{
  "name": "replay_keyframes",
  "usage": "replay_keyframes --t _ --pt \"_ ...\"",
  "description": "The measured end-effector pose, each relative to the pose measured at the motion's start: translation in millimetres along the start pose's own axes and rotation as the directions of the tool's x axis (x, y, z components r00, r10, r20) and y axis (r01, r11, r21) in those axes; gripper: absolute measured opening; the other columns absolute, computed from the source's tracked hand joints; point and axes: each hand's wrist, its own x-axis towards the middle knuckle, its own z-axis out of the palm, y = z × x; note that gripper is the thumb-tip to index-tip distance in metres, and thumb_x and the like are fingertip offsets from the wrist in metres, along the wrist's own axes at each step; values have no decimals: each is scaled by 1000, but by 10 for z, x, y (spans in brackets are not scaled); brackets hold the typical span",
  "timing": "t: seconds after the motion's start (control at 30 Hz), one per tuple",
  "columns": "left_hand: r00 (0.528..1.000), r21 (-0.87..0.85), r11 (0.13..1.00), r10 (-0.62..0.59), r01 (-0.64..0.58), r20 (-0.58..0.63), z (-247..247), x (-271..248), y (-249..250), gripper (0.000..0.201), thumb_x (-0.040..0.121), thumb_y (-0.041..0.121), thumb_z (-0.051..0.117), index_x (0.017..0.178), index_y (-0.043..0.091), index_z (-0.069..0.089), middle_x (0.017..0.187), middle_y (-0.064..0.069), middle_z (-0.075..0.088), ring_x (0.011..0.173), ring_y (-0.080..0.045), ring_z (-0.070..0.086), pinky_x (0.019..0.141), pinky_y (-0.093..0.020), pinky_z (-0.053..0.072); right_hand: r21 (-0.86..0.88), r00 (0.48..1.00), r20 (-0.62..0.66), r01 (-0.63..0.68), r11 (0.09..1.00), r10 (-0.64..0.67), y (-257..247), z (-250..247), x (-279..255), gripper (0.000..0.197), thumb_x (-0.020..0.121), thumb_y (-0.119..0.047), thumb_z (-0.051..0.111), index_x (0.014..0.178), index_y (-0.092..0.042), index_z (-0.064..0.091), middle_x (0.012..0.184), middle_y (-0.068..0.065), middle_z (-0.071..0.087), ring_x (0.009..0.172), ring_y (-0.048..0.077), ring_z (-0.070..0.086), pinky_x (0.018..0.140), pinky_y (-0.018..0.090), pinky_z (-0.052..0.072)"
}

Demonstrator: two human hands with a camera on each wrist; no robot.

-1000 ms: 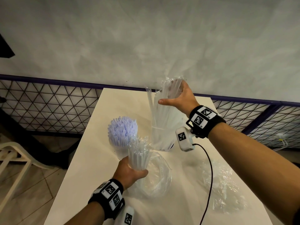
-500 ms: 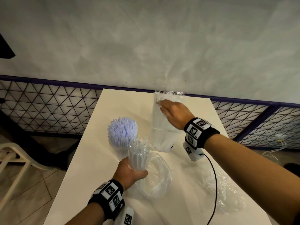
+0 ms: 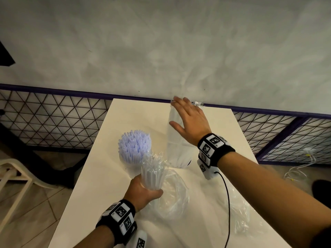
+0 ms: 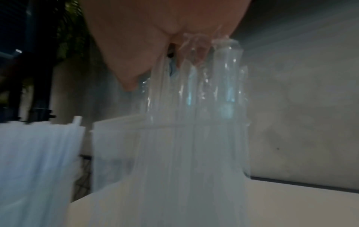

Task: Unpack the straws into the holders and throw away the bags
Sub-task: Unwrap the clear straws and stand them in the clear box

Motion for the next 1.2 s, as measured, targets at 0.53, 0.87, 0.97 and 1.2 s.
replay_keyframes --t 0.53,0.87,0.97,1.2 --pt "1000 -17 1000 -7 7 10 -11 16 -9 52 45 33 84 93 19 67 83 1 74 79 -10 70 68 -22 52 -75 974 199 124 989 -107 73 -159 -118 70 92 -70 31 152 -34 31 165 -15 16 154 15 3 117 49 6" --pt "1000 -3 1000 -14 13 -3 -14 4 20 40 53 21 87 87 21 66 79 2 73 77 -10 70 68 -23 53 179 985 169 4 984 -35 450 -175 -654 31 82 -41 73 99 -15 71 98 -2 57 61 12 50 64 33 53" --pt "1000 2 1000 -19 19 3 -7 24 -11 52 44 33 84 90 16 68 81 0 74 77 -12 71 70 -26 56 264 993 115 7 964 -39 460 -276 -496 21 82 -29 79 94 -13 74 86 -5 60 61 7 51 67 27 46" --pt "1000 6 1000 5 -5 -1 -2 16 9 47 45 31 83 87 16 68 79 -1 73 75 -12 71 65 -22 52 46 992 115 -61 997 55 202 -145 -244 58 94 -41 55 148 -25 39 159 0 32 146 27 28 109 46 30"
